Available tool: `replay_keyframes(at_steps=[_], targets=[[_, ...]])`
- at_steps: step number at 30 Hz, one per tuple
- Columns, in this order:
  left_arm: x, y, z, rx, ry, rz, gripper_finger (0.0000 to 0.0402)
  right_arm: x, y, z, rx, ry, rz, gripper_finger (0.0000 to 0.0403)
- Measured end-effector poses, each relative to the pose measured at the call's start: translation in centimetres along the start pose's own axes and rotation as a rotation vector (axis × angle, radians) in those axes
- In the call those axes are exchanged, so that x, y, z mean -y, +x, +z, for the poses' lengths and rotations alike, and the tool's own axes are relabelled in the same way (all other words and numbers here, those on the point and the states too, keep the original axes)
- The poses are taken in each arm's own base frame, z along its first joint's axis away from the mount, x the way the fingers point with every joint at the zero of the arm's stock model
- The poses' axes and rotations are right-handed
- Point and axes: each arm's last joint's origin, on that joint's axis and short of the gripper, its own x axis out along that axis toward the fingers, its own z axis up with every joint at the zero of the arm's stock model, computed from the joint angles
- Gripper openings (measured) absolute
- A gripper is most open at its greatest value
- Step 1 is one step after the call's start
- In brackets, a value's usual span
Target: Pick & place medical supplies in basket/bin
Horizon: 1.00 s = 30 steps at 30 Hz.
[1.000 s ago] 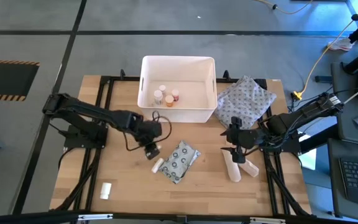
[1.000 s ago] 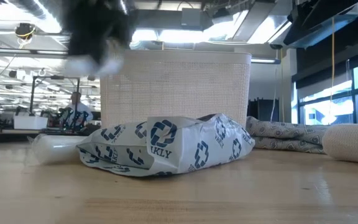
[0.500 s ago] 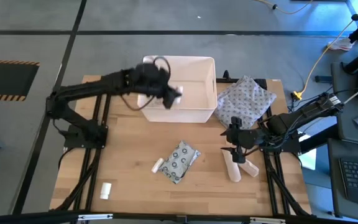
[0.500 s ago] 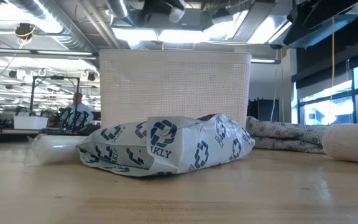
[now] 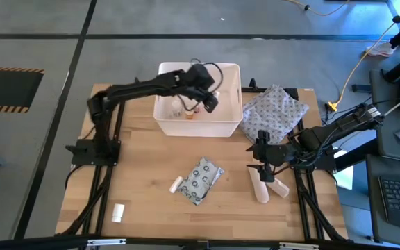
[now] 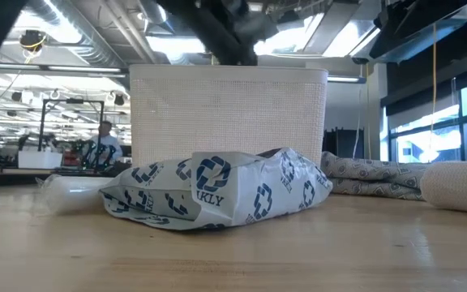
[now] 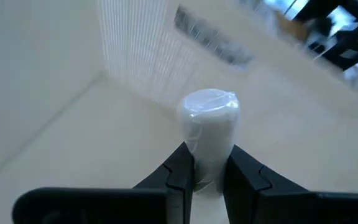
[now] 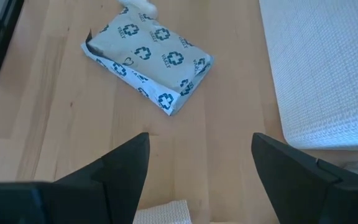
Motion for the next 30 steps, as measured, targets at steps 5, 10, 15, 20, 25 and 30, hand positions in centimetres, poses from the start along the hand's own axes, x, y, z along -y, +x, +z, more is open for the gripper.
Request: replay_keyframes(at_steps=[5, 10, 15, 20, 25, 30], targets=[[-1.4, 4.5, -0.3, -0.069, 0.098, 0.027, 0.0054, 0.0, 0.0, 0.0, 0.000, 0.016, 0.000, 0.0283], [-2.5, 7.7, -1.3, -0.121, 0.132, 0.047, 0.0057, 0.0, 0.0, 0.0, -0.001, 0.030, 0.000, 0.0283], [-3.2, 9.4, -2.2, -0.165, 0.151, 0.061, 0.0075, 0.0, 0.0, 0.0, -0.002, 0.030, 0.000, 0.0283], [-3.3, 9.7, -2.4, -0.173, 0.150, 0.069, 0.0109, 0.0, 0.0, 0.0, -0.002, 0.030, -0.001, 0.0283], [-3.4, 9.7, -2.4, -0.176, 0.150, 0.070, 0.0146, 0.0, 0.0, 0.0, -0.004, 0.056, -0.001, 0.0283], [-3.4, 9.7, -2.4, -0.177, 0.149, 0.066, 0.0170, 0.0, 0.0, -0.2, -0.017, 0.093, -0.005, 0.0283]])
